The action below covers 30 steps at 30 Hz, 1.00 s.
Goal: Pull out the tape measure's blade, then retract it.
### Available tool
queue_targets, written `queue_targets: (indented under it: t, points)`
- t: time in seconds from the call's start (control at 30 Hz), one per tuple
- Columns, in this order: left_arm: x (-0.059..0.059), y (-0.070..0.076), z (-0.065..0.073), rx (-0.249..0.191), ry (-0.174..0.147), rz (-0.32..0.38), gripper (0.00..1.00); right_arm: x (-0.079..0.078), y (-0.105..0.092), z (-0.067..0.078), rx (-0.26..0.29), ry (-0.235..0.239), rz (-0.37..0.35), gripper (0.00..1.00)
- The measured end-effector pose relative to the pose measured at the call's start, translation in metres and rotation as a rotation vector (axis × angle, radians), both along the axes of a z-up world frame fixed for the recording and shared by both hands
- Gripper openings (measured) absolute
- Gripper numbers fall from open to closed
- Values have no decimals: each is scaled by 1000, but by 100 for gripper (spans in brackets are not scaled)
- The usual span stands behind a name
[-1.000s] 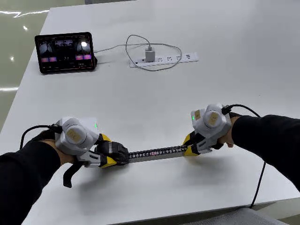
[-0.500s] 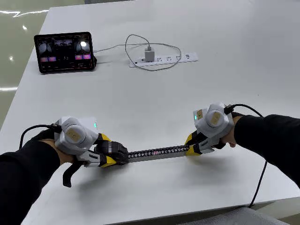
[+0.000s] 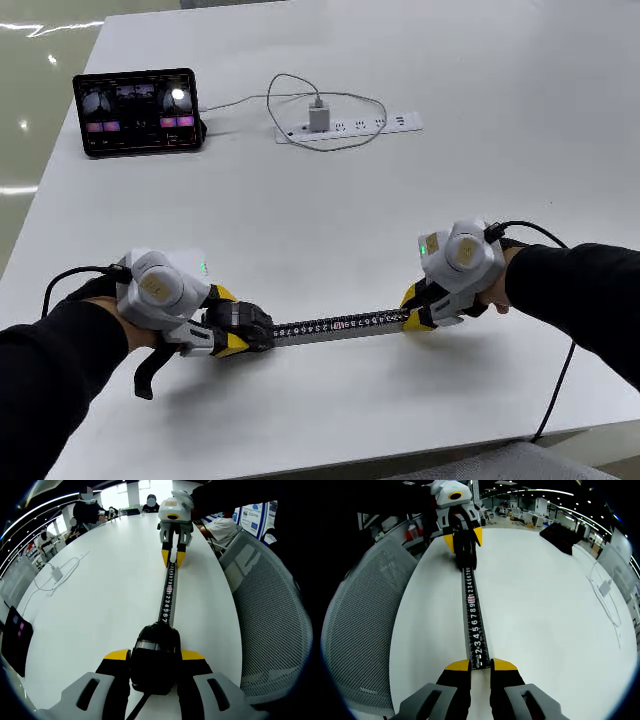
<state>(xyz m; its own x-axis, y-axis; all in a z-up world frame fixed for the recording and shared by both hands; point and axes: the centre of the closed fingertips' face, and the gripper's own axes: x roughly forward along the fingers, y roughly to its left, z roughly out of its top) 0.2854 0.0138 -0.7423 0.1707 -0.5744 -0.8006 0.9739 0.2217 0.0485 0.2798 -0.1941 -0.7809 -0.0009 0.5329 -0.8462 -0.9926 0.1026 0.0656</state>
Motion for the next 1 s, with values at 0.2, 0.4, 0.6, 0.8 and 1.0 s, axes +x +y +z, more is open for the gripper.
queue_targets:
  t: [0.2,0.4,0.6,0.8,1.0]
  points:
    - [0,0,0,-1,-1,0,30,0,-3,0,-6,-1,2,10]
    - [1,1,0,-1,-1,0,30,0,-8,1,-10,-3,-3,10]
    - [0,1,0,-1,0,-1,30,0,-12,1,-13,-1,-9,10]
    - [0,1,0,-2,0,-2,30,-1,-15,2,-15,1,-16,10]
    - [0,1,0,-2,0,-1,30,-1,-17,1,-18,3,-17,10]
